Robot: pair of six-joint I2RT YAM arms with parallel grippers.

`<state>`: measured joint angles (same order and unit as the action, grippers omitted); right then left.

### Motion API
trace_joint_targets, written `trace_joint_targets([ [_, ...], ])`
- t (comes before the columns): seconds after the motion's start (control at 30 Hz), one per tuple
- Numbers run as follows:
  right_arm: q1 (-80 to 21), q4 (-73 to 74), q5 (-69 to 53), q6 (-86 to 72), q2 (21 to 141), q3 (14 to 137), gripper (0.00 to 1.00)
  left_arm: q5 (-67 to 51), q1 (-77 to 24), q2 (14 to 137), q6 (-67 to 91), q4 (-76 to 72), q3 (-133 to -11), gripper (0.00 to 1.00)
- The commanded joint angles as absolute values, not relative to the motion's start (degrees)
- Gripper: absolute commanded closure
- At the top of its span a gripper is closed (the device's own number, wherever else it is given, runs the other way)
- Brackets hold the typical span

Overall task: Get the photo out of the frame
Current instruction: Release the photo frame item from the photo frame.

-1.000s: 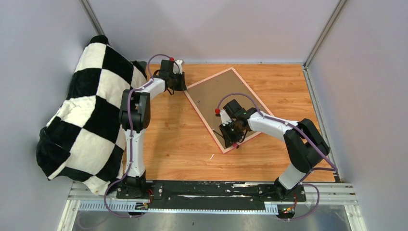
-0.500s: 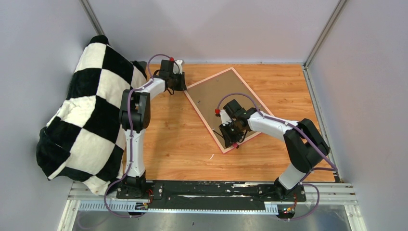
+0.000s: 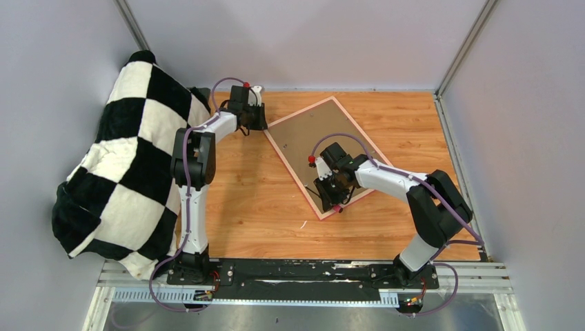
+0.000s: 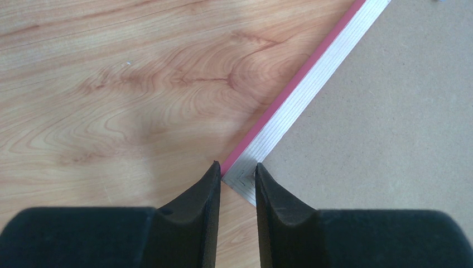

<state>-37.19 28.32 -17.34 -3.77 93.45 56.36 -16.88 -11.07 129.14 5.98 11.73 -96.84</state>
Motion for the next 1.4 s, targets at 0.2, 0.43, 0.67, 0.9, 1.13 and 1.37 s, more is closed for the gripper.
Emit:
trace_joint_targets([
  [0.2, -37.94, 24.67, -15.82, -5.22, 96.01, 57.61, 1.0, -17.8, -13.1, 130.61, 5.45, 18.35, -94.57, 1.0],
  [0.43, -37.87, 23.31, -18.09, -8.56, 98.97, 60.47, 1.0, -17.95, -13.1, 130.51, 5.36, 18.11, -94.39, 1.0],
  [0.67, -37.44, 22.87, -18.23, -11.89, 100.09, 61.32, 1.0, -18.11, -13.1, 130.43, 5.36, 18.02, -94.3, 1.0],
  [0.9, -35.06, 22.94, -22.44, -15.78, 101.53, 62.36, 1.0, -18.03, -13.1, 130.48, 5.36, 18.06, -94.38, 1.0],
  [1.13, -33.58, 20.1, -21.64, -18.37, 101.55, 62.14, 1.0, -17.93, -13.1, 130.62, 5.36, 18.31, -94.56, 1.0],
  [1.37, -33.62, 14.87, -9.69, -21.16, 98.51, 59.69, 1.0, -17.93, -13.18, 130.61, 5.36, 18.38, -94.65, 1.0],
])
